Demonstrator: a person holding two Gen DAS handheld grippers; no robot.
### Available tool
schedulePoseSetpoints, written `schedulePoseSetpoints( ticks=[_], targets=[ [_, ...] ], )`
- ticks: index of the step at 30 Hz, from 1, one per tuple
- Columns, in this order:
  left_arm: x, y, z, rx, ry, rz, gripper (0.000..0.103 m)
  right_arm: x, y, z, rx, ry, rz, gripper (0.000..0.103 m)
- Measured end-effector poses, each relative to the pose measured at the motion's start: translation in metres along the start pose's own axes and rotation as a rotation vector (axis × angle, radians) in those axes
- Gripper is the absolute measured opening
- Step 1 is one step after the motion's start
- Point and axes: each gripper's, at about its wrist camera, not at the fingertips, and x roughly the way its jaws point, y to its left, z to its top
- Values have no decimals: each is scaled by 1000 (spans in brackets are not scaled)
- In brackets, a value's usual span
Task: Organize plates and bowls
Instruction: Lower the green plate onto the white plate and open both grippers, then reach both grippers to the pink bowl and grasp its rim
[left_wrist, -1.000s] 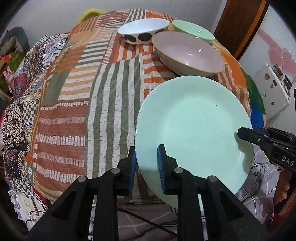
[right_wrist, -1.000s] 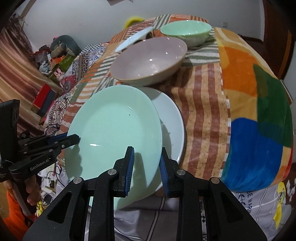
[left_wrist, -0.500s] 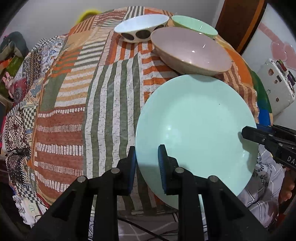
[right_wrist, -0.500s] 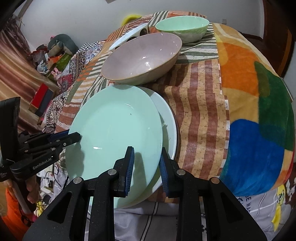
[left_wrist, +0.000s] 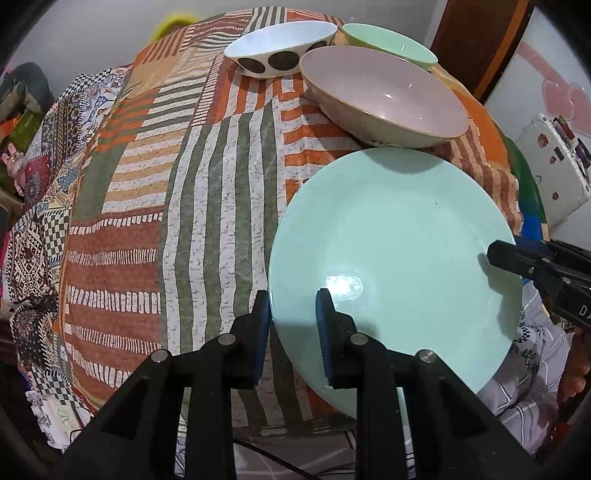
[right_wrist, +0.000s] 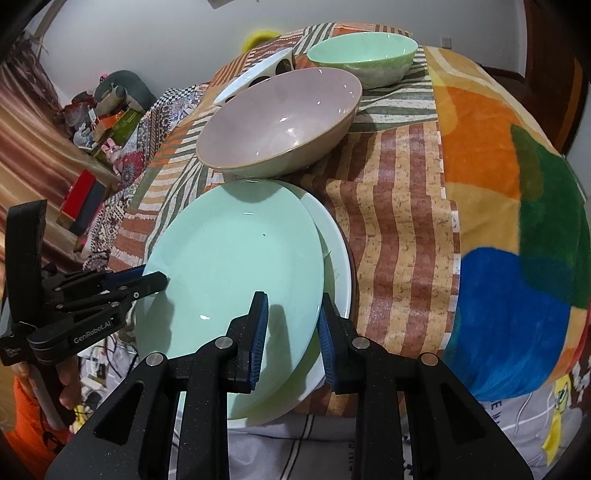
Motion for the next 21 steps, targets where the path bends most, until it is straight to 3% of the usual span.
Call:
schedulePoseSetpoints(
  ticks=[5,10,18,21],
  targets=[
    [-15,2,4,0,-31,-8,31,-7,0,4,-29,-28,-41,25],
    [-41,1,13,-2,-115,-1,50,-18,-9,12,-22,-74,-65,36],
    [-71,-2,39,-3,-224,-14,56,-33,-13,27,4,-131,-44,49],
    [-74,-1,51,-9,-257,-14,59,-37,-11,38,3,-158,-43,49]
  ],
)
